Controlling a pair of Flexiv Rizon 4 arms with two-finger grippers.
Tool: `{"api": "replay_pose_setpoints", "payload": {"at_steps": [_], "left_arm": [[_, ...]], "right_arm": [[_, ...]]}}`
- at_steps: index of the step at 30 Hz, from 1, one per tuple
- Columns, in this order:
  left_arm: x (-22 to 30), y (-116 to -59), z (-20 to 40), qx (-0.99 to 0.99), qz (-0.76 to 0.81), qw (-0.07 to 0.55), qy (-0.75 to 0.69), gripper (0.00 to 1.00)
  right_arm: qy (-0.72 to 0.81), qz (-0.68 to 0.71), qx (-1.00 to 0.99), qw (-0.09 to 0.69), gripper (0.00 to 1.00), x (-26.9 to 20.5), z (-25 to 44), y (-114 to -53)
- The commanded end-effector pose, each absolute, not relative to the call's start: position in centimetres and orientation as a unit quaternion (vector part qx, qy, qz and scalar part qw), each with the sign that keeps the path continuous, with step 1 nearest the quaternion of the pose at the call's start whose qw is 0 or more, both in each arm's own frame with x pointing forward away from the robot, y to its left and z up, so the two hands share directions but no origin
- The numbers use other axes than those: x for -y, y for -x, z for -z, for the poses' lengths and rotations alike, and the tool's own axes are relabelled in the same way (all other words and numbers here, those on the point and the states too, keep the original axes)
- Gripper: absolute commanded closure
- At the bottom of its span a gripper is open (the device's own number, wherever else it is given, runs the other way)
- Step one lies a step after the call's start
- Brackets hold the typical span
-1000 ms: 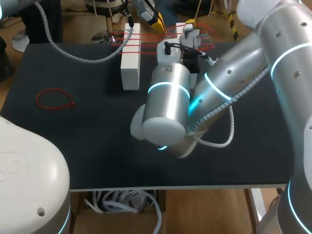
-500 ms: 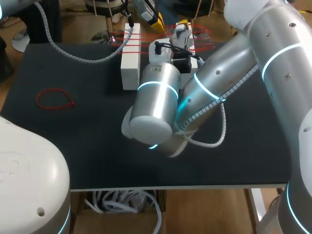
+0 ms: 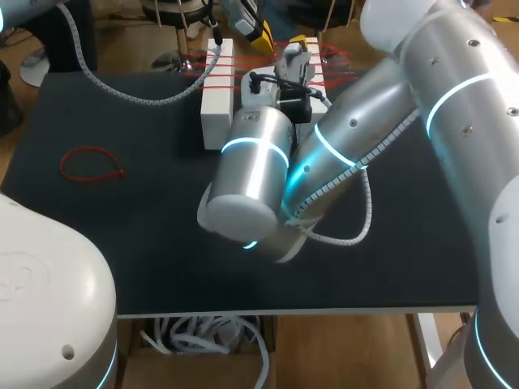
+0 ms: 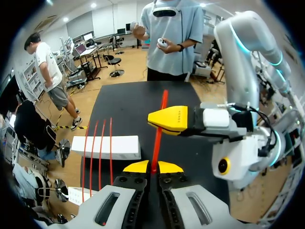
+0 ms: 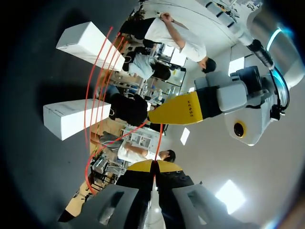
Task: Grab the tape and strap the tape.
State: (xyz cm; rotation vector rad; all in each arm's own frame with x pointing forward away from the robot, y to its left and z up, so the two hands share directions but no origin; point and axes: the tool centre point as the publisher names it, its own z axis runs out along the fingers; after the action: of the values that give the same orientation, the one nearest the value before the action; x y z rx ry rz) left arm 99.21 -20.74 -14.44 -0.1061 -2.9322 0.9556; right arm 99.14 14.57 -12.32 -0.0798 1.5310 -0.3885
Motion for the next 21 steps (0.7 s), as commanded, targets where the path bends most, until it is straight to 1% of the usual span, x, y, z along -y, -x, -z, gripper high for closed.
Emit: {"api": "replay_pose_setpoints", "payload": {"at_steps": [1, 21], "left_arm": [[20.8, -99.3, 14.3, 0.951, -0.307, 0.029, 0.034, 1.00], [20.8, -99.3, 14.3, 0.951, -0.307, 0.029, 0.034, 1.00]], "right_arm": [[0.034, 0.185, -0.685, 0.704, 1.00, -15.6, 12.8, -99.4], [0.031, 0.193, -0.695, 0.692, 1.00, -17.5, 12.6, -99.2]]}}
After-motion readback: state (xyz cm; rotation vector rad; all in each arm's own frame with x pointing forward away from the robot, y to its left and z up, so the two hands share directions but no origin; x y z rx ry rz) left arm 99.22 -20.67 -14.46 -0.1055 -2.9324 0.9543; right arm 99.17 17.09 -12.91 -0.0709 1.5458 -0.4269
